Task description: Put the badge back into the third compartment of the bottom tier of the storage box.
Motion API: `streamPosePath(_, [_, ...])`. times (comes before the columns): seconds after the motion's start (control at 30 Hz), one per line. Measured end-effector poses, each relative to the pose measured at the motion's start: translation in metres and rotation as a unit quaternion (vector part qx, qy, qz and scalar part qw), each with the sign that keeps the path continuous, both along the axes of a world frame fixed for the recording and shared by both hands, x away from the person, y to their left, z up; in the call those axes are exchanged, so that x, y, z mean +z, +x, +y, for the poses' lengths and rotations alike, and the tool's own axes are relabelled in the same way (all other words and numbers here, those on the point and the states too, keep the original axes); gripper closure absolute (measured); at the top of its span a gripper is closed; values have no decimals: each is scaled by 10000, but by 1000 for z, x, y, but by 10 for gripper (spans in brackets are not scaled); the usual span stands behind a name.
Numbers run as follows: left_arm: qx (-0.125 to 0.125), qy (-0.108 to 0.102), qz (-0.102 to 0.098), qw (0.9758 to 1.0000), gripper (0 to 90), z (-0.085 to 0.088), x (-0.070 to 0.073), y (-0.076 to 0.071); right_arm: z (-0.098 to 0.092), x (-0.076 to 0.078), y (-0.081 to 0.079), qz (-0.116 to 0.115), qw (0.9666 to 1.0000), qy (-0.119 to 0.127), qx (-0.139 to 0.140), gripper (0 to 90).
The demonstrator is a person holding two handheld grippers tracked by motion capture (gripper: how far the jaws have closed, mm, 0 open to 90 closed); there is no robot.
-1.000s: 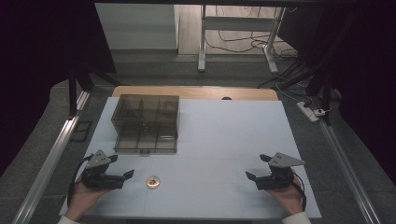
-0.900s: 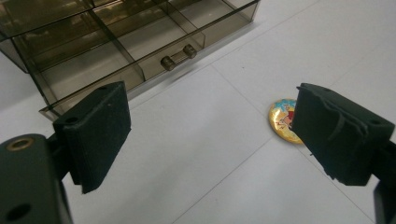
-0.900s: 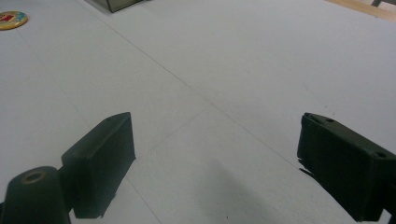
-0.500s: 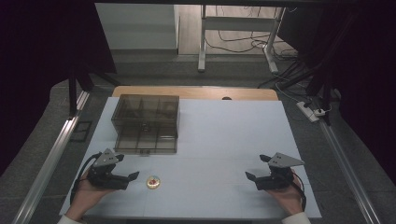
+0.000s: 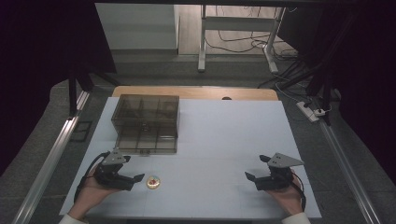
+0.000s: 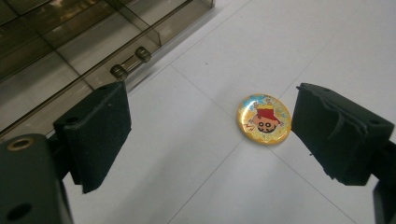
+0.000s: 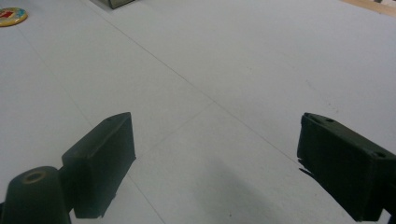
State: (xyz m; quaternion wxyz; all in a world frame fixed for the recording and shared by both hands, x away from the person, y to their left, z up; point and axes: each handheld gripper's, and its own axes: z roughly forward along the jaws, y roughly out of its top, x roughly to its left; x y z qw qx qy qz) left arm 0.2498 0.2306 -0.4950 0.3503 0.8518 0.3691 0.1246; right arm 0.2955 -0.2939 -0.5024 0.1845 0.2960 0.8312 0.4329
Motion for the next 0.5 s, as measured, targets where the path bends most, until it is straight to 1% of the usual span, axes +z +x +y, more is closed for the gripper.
streamPosePath(0.23, [-108,98,27,9999,118,-7,0,4,0,0,0,18,10000,-14,2,113])
streamPosePath(0.5, [-209,162,58,9996,117,-16,0,12,1,-2,0,50,10000,-17,12,114])
